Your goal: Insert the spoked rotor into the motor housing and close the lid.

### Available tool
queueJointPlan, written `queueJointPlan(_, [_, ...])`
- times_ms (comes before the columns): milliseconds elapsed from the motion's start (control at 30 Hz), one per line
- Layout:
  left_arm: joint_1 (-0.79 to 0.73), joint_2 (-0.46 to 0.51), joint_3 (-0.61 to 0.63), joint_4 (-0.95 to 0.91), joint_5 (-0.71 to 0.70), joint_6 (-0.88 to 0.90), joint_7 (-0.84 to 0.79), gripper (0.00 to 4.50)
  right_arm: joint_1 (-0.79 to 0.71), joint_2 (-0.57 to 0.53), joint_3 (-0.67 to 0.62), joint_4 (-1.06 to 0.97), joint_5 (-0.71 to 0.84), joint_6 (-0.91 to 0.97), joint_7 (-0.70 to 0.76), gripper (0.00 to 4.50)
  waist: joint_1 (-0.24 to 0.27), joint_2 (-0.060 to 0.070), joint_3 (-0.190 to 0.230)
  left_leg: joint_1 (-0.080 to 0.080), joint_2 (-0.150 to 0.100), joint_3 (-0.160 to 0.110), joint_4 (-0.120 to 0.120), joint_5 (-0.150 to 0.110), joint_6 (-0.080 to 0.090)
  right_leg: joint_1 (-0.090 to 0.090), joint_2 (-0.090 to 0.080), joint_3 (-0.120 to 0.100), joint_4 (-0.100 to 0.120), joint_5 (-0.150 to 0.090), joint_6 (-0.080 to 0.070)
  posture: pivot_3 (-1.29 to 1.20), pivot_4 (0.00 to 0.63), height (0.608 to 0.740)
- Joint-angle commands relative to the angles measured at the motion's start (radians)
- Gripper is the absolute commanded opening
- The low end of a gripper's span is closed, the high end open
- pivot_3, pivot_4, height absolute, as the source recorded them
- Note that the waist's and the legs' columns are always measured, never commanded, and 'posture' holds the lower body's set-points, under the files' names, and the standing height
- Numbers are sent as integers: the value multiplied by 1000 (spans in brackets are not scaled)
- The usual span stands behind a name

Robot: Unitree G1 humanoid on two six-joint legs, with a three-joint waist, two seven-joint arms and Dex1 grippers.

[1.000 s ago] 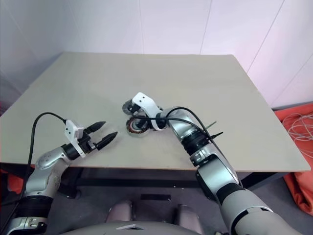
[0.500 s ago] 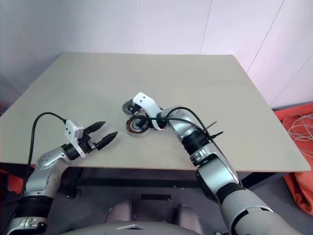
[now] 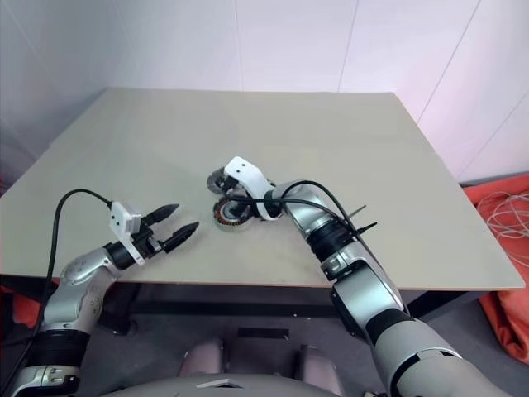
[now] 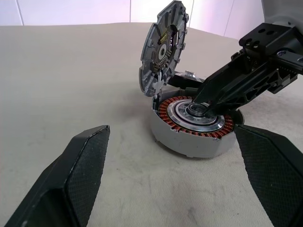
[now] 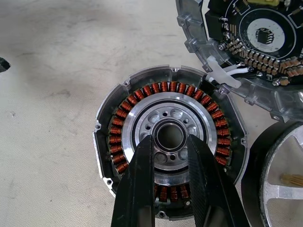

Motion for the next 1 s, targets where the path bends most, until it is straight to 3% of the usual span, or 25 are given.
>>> queueJointPlan(33, [-20,4,7,-22,-9,-15,-4,4500,-20,4,-17,-5,-3,-14,-8,652,0,0,0,0,0,0,0,0,0,0,0,0,0,0,0,0,0,740])
queueJointPlan(800, [-26,5,4,-21,-7,-13,-5,4500,-7,20,-52,28,6,-12,7,652,0,0,0,1,0,0,0,0,0,0,0,0,1,0,0,0,0,740])
queueJointPlan(1000, [-30,5,3,-17,-6,-12,-4,4500,0,16,-46,13,1,-11,16,2707,2,0,0,0,0,0,0,0,0,0,0,0,1,0,0,0,0,740])
